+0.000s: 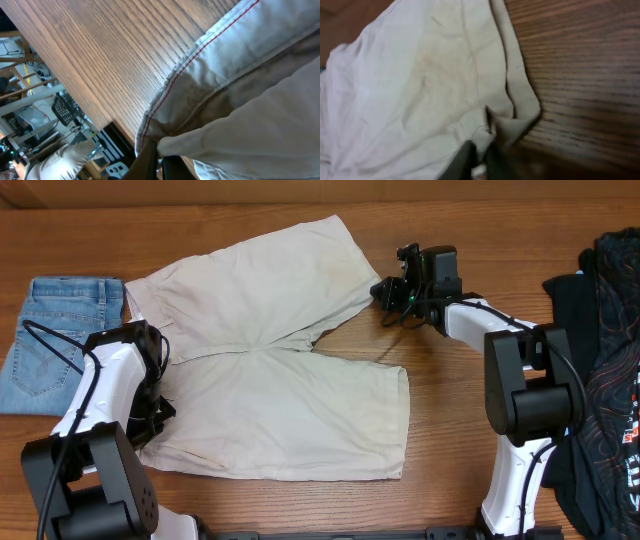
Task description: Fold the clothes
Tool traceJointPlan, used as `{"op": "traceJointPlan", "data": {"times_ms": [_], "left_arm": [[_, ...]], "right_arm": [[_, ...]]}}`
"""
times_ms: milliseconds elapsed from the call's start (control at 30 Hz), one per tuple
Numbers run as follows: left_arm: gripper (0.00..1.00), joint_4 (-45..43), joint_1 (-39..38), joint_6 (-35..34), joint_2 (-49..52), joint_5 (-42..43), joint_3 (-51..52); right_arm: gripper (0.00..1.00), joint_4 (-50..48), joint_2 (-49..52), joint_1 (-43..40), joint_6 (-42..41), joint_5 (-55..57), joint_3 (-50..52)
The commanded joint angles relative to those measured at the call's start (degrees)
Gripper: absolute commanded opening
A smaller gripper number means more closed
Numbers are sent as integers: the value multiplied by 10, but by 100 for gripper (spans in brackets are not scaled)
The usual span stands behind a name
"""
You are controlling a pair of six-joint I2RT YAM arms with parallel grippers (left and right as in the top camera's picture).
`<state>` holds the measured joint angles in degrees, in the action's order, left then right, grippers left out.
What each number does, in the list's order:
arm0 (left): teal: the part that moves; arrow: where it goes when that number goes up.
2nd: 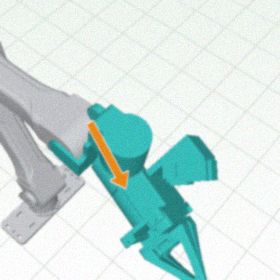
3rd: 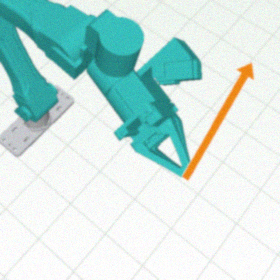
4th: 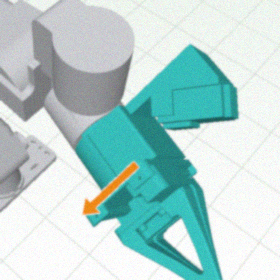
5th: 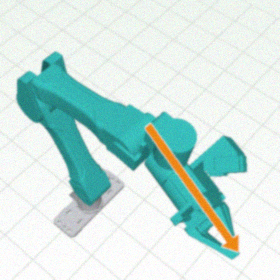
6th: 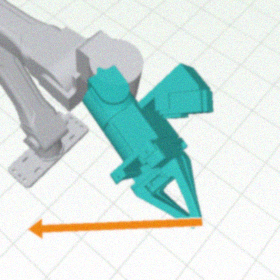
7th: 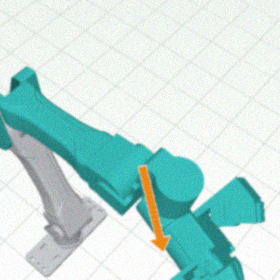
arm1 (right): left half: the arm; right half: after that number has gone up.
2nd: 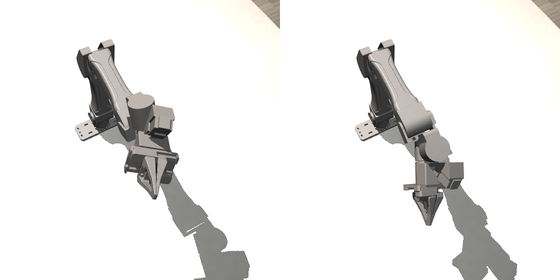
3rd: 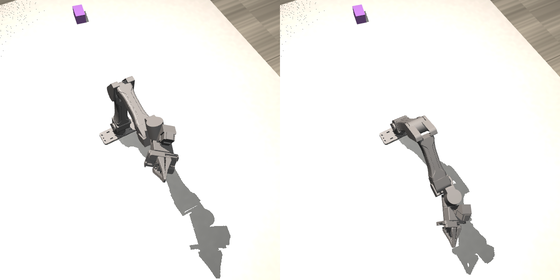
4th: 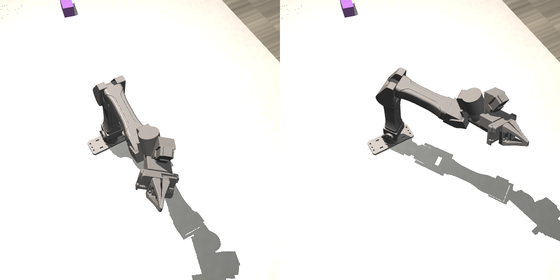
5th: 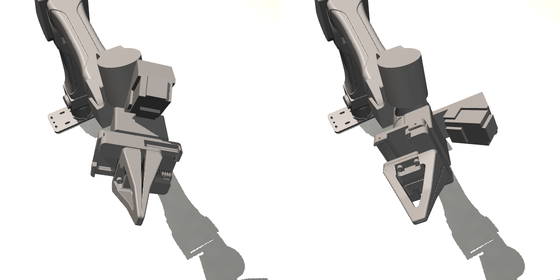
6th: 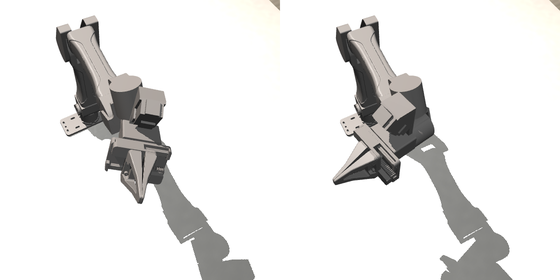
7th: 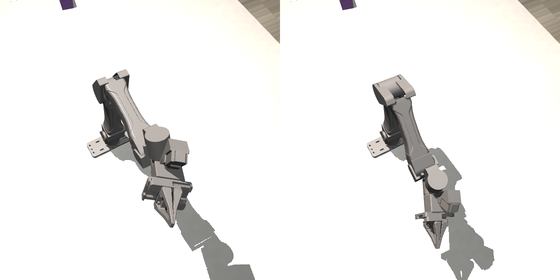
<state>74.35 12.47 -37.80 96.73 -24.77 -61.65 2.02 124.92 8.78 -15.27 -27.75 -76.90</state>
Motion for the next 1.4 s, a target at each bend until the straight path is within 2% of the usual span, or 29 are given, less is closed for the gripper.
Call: {"op": "traceJointPlan", "data": {"times_ms": [0, 133, 333, 567, 700, 833, 933, 1133, 1200, 1367], "left_arm": [[8, 0, 3, -14, -15, -22, -11], [8, 0, 3, -11, -15, -22, -11], [7, -3, 3, -10, -15, -22, -11], [7, -2, 2, -9, -15, -22, -11], [7, -2, 2, -9, -15, -22, -11], [7, -3, 2, -10, -15, -21, -11], [7, -7, 2, -8, -15, -14, -11], [8, -26, 2, 2, -15, 13, -11], [8, -48, 2, 20, -15, 45, -11], [8, -76, 2, 51, -15, 94, -11]], "right_arm": [[4, 3, 8, 3, 2, -2, -6], [4, 63, 4, -9, -4, 16, -8], [4, 251, -58, -43, -13, 136, -9], [4, 343, -115, -46, -13, 251, -9], [5, 399, -115, -47, -15, 255, -9], [18, 427, -128, -47, -15, 247, -9], [26, 457, -183, -47, -15, 247, -9], [27, 570, -289, -33, -22, 247, -9], [27, 638, -317, -17, -65, 246, -8], [27, 721, -327, 18, -93, 220, 0]]}}
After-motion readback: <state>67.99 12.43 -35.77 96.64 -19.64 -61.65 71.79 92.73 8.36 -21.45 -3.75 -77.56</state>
